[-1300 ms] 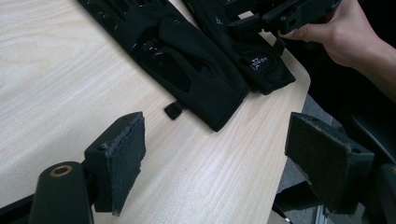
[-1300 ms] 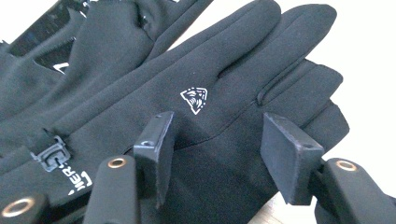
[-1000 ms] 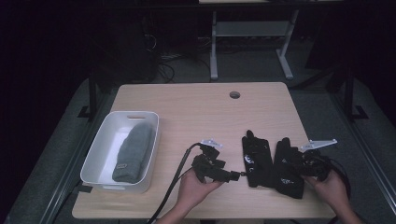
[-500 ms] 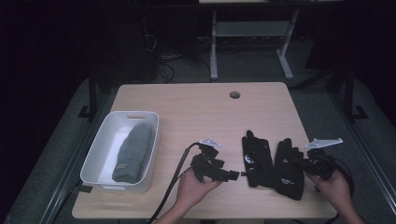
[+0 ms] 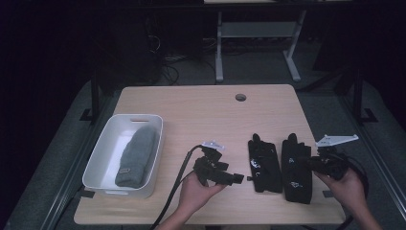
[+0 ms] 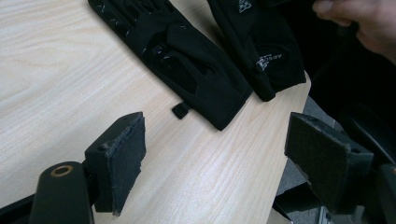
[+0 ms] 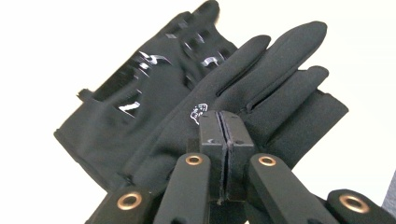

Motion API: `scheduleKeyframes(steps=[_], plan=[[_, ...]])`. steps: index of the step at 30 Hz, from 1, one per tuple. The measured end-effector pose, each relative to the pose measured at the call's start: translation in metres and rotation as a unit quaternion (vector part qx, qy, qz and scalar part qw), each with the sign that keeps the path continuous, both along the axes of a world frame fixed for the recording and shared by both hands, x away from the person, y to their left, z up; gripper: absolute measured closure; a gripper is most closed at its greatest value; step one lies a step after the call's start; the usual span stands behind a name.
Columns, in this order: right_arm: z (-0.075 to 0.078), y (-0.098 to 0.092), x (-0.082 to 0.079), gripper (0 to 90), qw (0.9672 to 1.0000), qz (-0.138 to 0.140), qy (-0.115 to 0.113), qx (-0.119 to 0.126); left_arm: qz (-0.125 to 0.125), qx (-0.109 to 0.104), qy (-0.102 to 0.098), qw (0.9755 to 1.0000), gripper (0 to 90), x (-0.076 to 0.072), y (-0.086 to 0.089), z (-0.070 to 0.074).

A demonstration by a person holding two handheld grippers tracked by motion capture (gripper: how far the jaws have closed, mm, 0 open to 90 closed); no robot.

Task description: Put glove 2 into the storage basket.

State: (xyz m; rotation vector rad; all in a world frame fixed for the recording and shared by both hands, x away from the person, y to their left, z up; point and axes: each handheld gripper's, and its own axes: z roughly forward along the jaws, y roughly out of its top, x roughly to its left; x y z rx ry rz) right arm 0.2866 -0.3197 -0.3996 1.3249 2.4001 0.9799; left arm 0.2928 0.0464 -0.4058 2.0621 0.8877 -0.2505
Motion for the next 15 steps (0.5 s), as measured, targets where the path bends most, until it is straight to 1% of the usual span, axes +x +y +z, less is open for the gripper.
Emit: scheduleKeyframes(steps=[1, 4, 8, 12, 13, 14, 15], plan=[[0.004, 0.002, 0.000, 88.9, 1.0000, 0.004, -0.002, -0.003, 0.000, 0.000, 0.000, 1.0000, 20.4, 0.000, 0.000, 0.000], [0.015, 0.012, 0.002, 88.9, 0.9998, 0.017, -0.009, 0.004, 0.002, -0.001, -0.001, 1.0000, 20.4, 0.000, 0.001, 0.001], [0.023, 0.027, 0.008, 88.9, 0.9992, 0.032, -0.010, 0.021, 0.006, -0.004, -0.002, 1.0000, 20.3, -0.001, 0.003, 0.002], [0.025, 0.044, 0.021, 88.8, 0.9985, 0.037, -0.004, 0.039, 0.006, -0.001, -0.003, 1.0000, 20.3, -0.001, 0.005, 0.003], [0.025, 0.044, 0.021, 88.8, 0.9985, 0.037, -0.004, 0.039, 0.006, -0.001, -0.003, 1.0000, 20.3, -0.001, 0.005, 0.003], [0.025, 0.051, 0.028, 88.9, 0.9984, 0.037, 0.002, 0.043, 0.007, -0.003, -0.003, 1.0000, 20.3, 0.000, 0.006, 0.002], [0.024, 0.054, 0.031, 88.9, 0.9982, 0.037, 0.005, 0.047, 0.008, -0.003, -0.002, 1.0000, 20.2, 0.000, 0.006, 0.002]])
